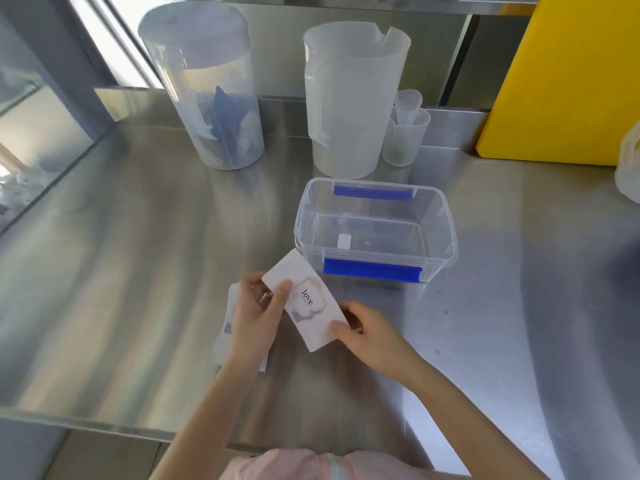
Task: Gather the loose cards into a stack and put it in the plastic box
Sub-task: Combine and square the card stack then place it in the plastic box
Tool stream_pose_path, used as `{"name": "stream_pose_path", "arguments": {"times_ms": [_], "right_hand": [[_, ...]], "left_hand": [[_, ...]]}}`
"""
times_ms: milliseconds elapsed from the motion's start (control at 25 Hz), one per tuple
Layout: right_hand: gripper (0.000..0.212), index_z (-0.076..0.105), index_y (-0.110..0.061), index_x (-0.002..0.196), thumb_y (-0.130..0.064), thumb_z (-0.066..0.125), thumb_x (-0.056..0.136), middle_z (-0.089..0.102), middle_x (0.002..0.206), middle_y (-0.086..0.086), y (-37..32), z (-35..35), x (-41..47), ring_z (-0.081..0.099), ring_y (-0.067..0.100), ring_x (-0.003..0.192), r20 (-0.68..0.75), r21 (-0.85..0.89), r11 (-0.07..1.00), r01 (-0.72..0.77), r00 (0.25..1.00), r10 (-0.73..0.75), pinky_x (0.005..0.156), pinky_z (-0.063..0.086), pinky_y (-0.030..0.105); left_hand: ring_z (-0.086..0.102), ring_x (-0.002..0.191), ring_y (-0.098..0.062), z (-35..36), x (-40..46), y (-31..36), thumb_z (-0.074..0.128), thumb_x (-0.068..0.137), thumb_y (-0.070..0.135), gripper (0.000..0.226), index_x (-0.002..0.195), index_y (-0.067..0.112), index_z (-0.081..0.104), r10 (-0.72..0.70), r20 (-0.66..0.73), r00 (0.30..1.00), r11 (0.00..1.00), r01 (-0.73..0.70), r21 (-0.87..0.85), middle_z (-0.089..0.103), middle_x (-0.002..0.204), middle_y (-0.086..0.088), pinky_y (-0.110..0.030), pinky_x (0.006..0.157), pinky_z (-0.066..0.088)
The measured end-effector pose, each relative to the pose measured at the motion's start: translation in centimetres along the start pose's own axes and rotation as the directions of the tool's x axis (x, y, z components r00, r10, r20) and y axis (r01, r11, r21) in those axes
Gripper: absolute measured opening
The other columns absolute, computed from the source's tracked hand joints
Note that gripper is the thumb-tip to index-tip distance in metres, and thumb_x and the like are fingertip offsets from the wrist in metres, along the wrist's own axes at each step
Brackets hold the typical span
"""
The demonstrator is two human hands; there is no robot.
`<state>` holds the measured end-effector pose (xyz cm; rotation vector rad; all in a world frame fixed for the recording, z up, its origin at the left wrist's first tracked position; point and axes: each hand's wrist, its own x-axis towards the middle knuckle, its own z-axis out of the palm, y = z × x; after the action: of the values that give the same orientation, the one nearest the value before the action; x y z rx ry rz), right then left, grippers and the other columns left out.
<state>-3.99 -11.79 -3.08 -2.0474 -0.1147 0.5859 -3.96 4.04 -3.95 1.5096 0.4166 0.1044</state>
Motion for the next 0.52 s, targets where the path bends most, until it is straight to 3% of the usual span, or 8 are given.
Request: {"name": "stream_pose_path", "arguments": {"times_ms": [200, 280, 440, 520], "right_hand": [[0.028, 0.052, -0.017, 0.107, -0.028, 0.058, 0.082, 0.066, 0.092, 0.002, -2.5, 3.7, 1.9, 0.066, 0.023, 0.09, 0.126, -0.029, 1.0, 0.002, 0.992, 0.002, 0.081, 0.051, 0.036], [0.023, 0.049, -0.02, 0.098, -0.031, 0.058, 0.08, 0.07, 0.097, 0.006, -3.1, 4.9, 2.5, 0.067, 0.028, 0.092, 0.151, -0.063, 0.998, 0.019, 0.989, -0.009, 0.085, 0.053, 0.043], [0.034, 0.05, -0.01, 0.101, -0.036, 0.054, 0.08, 0.07, 0.098, 0.015, -3.8, 6.6, 3.1, 0.067, 0.033, 0.089, 0.176, -0.239, 0.969, 0.06, 0.984, -0.017, 0.082, 0.054, 0.046], [0.04, 0.05, -0.007, 0.104, -0.038, 0.052, 0.08, 0.069, 0.101, 0.017, -3.8, 7.3, 3.4, 0.066, 0.036, 0.089, 0.181, -0.294, 0.954, 0.063, 0.983, -0.009, 0.081, 0.054, 0.045]], "left_hand": [[0.058, 0.074, -0.008, -3.6, 1.3, 0.9, 0.055, 0.086, 0.024, 0.018, 0.1, 0.016, 0.047, -0.04, -0.06, 0.997, 0.985, 0.049, 0.167, 0.06, 0.091, 0.001, -0.027, 0.06, 0.046], [0.057, 0.073, -0.01, -4.5, 1.7, 0.8, 0.055, 0.086, 0.024, 0.02, 0.103, 0.016, 0.048, -0.045, -0.072, 0.996, 0.975, 0.059, 0.215, 0.059, 0.091, -0.001, -0.026, 0.059, 0.045], [0.056, 0.08, -0.021, -5.5, 2.5, 0.2, 0.054, 0.087, 0.02, 0.032, 0.115, 0.007, 0.05, -0.053, -0.075, 0.996, 0.945, 0.074, 0.32, 0.057, 0.1, -0.008, -0.026, 0.066, 0.045], [0.054, 0.075, -0.016, -5.8, 2.8, -0.3, 0.054, 0.087, 0.02, 0.034, 0.118, 0.006, 0.051, -0.058, -0.075, 0.995, 0.924, 0.082, 0.372, 0.057, 0.102, -0.009, -0.024, 0.066, 0.044]]}}
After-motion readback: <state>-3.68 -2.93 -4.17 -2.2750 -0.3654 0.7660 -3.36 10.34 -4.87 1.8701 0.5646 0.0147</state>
